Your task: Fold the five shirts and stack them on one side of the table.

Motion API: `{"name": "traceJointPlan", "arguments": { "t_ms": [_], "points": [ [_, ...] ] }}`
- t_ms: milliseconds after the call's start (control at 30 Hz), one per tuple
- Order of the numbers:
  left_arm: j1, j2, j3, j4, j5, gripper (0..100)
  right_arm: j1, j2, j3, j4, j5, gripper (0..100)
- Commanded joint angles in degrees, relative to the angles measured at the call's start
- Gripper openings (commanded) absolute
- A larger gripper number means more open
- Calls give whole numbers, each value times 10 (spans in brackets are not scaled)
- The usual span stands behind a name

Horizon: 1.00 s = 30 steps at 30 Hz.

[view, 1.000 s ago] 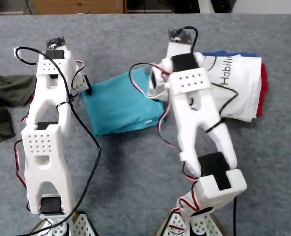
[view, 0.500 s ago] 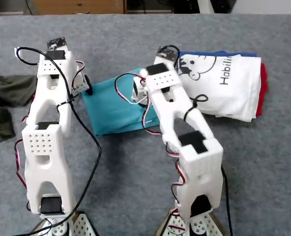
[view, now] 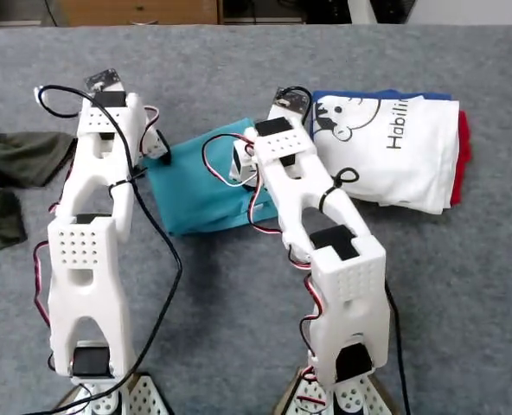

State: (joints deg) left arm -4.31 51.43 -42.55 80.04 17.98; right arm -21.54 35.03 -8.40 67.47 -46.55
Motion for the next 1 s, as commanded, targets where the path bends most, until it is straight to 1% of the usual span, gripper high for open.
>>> {"name": "traceJointPlan", "arguments": {
  "t_ms": [0, 100, 267, 367, 467, 700, 967],
  "points": [
    [2, 25, -62, 19, 11, 122, 15, 13, 4, -8, -1, 164],
    [3, 51, -99, 36, 9, 108, 15, 16, 4, -9, 32, 80],
    [3, 86, -167, 72, 8, 106, 24, 13, 4, -4, 52, 1],
    [2, 103, -200, 88, 7, 93, 36, 13, 4, -4, 55, 2],
    [2, 113, -239, 107, 7, 18, 46, 12, -3, 17, 60, 2],
    [3, 115, -330, 139, 8, 18, 46, 13, -118, 124, 102, 2],
    [19, 116, -435, 185, 8, 18, 46, 15, -272, 190, 141, 2]
  ]
}}
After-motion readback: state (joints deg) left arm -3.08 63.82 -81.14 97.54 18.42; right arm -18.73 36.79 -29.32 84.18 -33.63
